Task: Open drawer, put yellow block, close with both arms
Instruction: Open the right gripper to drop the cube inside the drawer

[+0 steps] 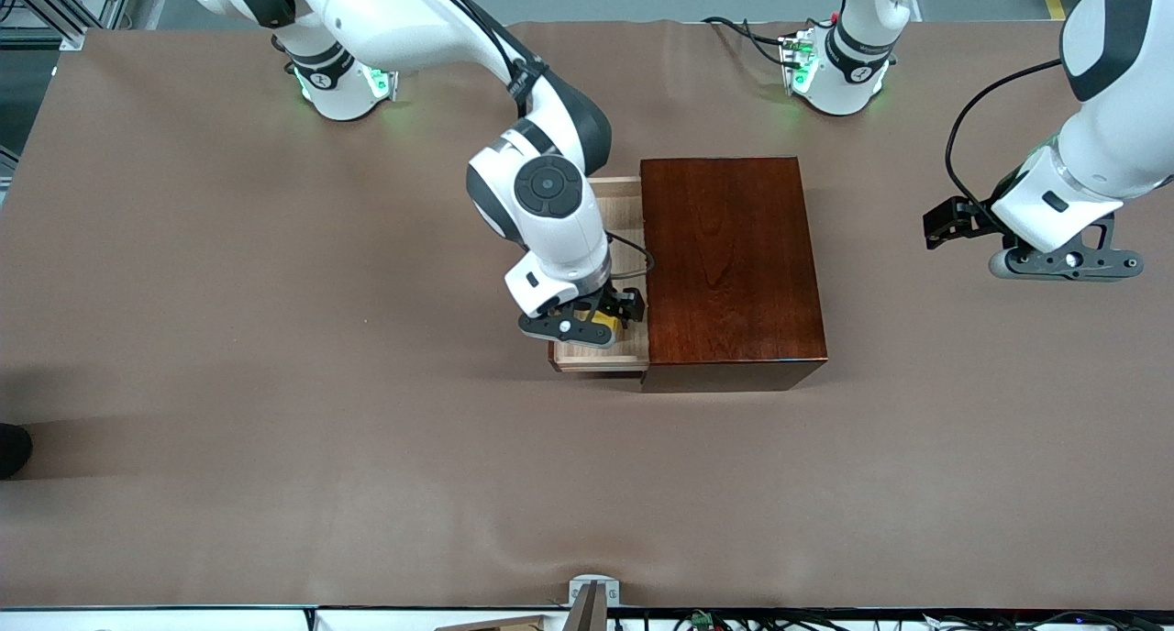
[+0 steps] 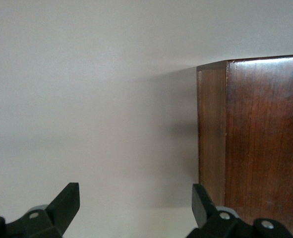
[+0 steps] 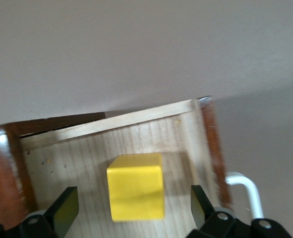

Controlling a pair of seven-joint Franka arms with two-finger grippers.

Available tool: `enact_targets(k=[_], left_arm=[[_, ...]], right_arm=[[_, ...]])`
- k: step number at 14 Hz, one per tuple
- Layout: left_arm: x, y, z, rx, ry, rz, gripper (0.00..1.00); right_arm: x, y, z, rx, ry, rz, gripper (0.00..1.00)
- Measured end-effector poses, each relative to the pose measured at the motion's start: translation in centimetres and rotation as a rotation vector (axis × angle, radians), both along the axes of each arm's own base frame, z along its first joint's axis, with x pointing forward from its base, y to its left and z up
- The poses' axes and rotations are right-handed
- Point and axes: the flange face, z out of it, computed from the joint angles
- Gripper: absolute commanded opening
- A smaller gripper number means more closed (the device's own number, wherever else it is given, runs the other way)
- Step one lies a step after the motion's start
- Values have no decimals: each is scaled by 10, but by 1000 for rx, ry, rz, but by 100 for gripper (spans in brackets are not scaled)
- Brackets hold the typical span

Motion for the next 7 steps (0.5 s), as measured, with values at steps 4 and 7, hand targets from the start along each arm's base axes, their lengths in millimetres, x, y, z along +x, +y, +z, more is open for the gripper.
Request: enact_targets(k=[4,7], left_arm=[[0,-17,-6,6,8,53,100],[-2,-38,-10,13,11,103,100]], right_arm=[[15,-63,97,1,19,-54,100],[30,-146,153,-45,50,17,100]])
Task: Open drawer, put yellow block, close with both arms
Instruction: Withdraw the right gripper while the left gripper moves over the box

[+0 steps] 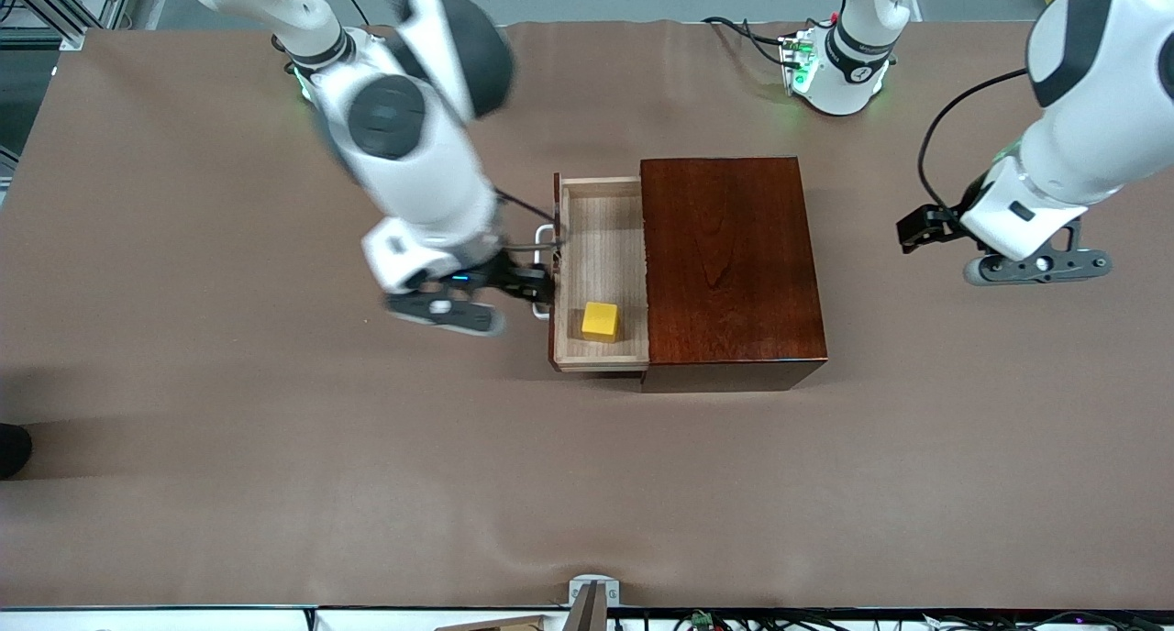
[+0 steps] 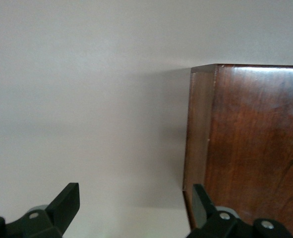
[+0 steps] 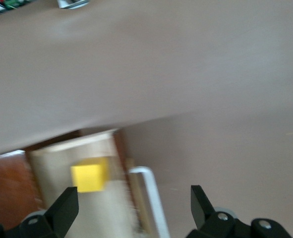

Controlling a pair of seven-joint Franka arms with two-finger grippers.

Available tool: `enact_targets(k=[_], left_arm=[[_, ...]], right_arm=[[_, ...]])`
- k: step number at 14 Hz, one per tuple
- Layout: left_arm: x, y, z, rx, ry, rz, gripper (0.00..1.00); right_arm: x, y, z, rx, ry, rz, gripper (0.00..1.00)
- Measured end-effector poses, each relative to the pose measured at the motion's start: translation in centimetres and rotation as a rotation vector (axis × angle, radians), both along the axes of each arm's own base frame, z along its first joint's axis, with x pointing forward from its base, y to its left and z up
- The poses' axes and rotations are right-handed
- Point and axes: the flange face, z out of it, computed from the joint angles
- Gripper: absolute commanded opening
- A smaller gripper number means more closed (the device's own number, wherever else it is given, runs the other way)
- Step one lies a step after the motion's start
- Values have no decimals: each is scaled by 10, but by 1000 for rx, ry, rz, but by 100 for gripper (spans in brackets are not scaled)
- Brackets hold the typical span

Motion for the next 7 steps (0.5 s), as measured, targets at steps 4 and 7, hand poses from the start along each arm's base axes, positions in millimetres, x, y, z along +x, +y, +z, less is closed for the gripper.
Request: enact_targets(k=[4,7], left_arm=[[-3,-43,-5,8,0,76,100],[-1,-87,-9,6,-6,157,100]], right_arm=[[11,-131,49,-30,28,76,100],[-1,-226,70,-54,20,132,100]])
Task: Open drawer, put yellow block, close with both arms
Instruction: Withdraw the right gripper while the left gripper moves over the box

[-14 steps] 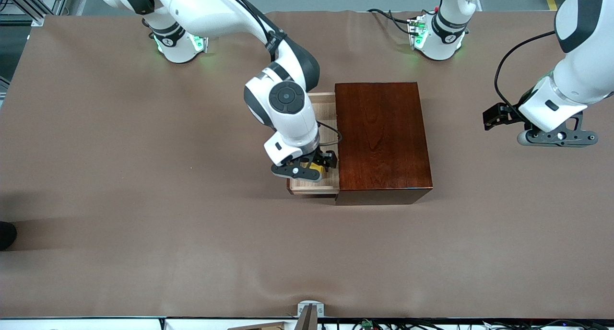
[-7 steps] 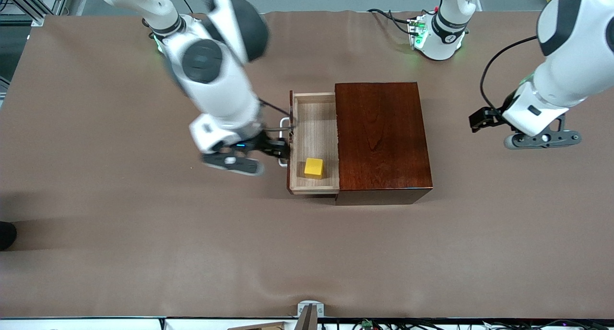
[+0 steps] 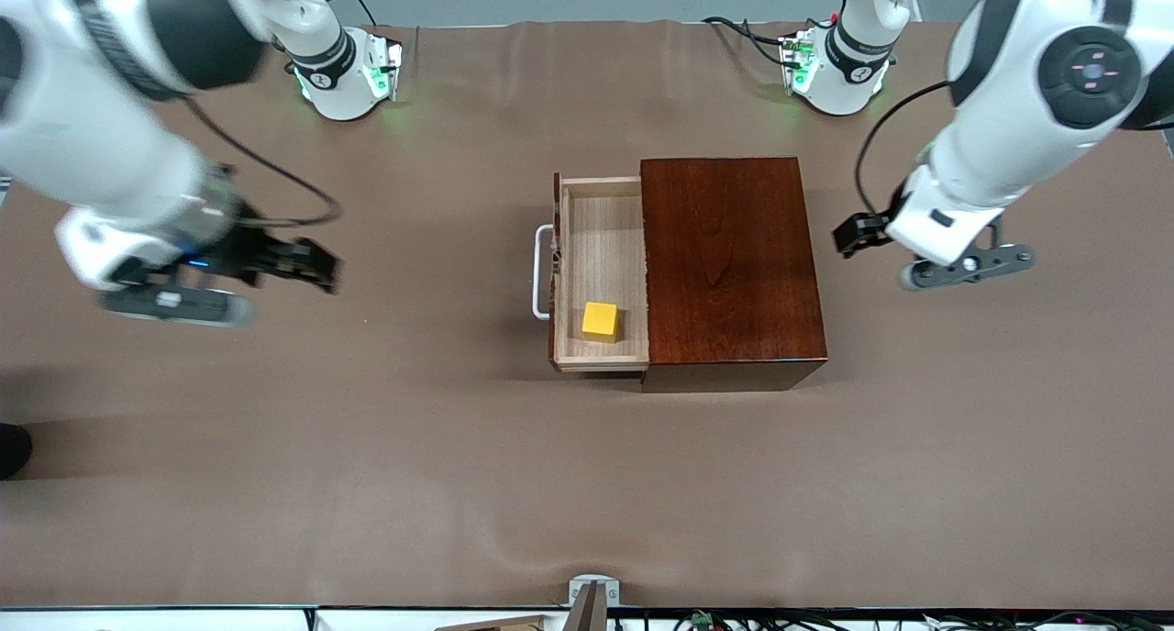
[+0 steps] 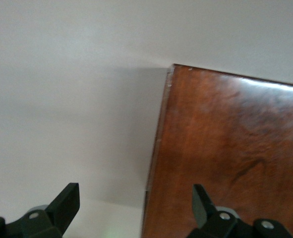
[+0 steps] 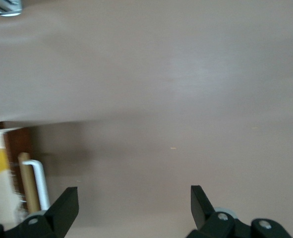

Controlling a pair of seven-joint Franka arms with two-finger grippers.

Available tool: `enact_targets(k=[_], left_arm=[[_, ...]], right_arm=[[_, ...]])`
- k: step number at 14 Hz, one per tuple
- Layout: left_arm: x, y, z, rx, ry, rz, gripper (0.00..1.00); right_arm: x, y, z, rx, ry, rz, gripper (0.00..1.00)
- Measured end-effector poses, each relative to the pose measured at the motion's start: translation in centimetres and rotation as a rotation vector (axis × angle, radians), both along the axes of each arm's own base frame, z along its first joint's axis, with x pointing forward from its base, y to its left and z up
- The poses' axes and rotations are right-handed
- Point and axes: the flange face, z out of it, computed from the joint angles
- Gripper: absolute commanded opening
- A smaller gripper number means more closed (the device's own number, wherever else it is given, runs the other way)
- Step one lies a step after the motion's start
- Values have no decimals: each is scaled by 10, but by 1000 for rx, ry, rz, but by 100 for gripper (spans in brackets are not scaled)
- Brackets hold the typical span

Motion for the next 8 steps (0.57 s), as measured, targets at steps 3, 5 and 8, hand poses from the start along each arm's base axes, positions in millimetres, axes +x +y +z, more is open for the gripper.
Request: enact_targets(k=[3,5,8], left_arm=[[-5,-55,-11,4,8,69,100],[-15,-91,-22,13,19,101,100],[-11,-132,-27,4,10,193,100]], right_arm=[[-27,-75,19,-31,-13,43,100],[-43,-107,28,-49,-21,54,100],[-54,-146,33,-56,-20,61,100]])
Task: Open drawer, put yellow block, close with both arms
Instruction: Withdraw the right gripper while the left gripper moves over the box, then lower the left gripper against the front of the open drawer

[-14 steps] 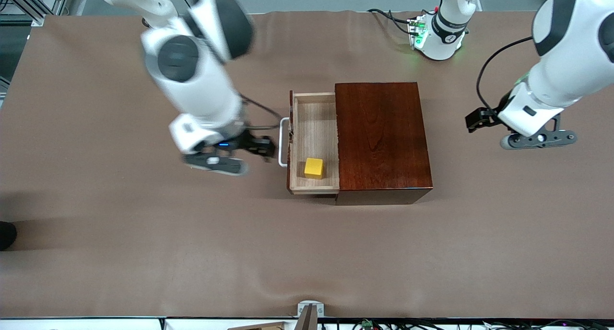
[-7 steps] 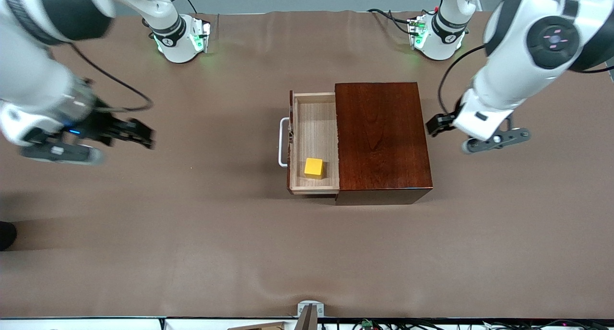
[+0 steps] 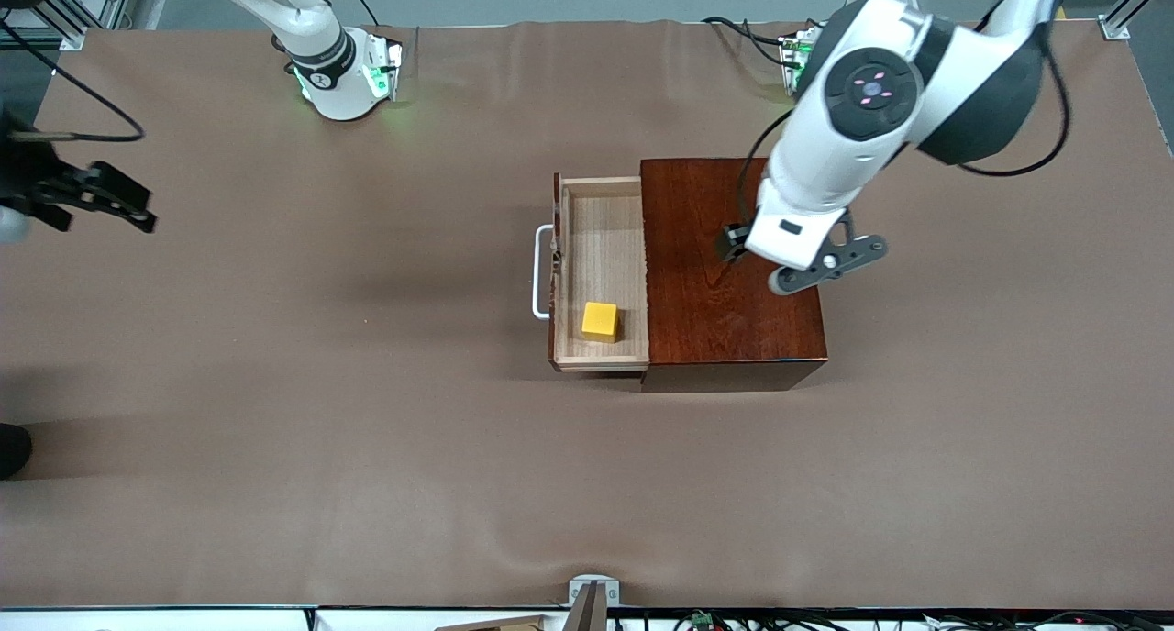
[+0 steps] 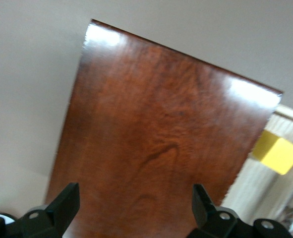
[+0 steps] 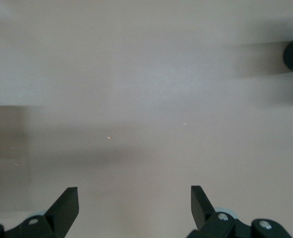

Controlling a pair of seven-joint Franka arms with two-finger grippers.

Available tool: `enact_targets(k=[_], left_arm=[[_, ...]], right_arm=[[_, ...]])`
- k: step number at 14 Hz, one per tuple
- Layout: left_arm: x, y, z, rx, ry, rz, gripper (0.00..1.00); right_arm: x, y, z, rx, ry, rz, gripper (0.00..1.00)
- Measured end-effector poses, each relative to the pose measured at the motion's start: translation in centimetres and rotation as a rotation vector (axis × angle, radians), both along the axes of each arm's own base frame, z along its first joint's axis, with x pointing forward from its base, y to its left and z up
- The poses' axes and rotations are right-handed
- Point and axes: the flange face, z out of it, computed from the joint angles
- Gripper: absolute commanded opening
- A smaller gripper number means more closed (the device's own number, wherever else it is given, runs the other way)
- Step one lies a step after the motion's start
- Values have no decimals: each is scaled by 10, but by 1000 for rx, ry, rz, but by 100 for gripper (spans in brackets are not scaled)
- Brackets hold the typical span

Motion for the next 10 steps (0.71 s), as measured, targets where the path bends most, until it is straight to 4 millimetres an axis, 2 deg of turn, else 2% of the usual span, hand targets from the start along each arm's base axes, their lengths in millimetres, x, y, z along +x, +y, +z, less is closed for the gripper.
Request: enact_targets(k=[3,7,10], left_arm=[[-6,-45,-20,13,18,96,100],[-32,-99,-43,68,3,183,100],[-35,-126,-51,63,-8,282,100]], right_arm=[[-3,-17,-2,0,19,-19,100],[-4,-16,-3,1,31,-17,100],[-5,-15,-4,1,33,-15,100]])
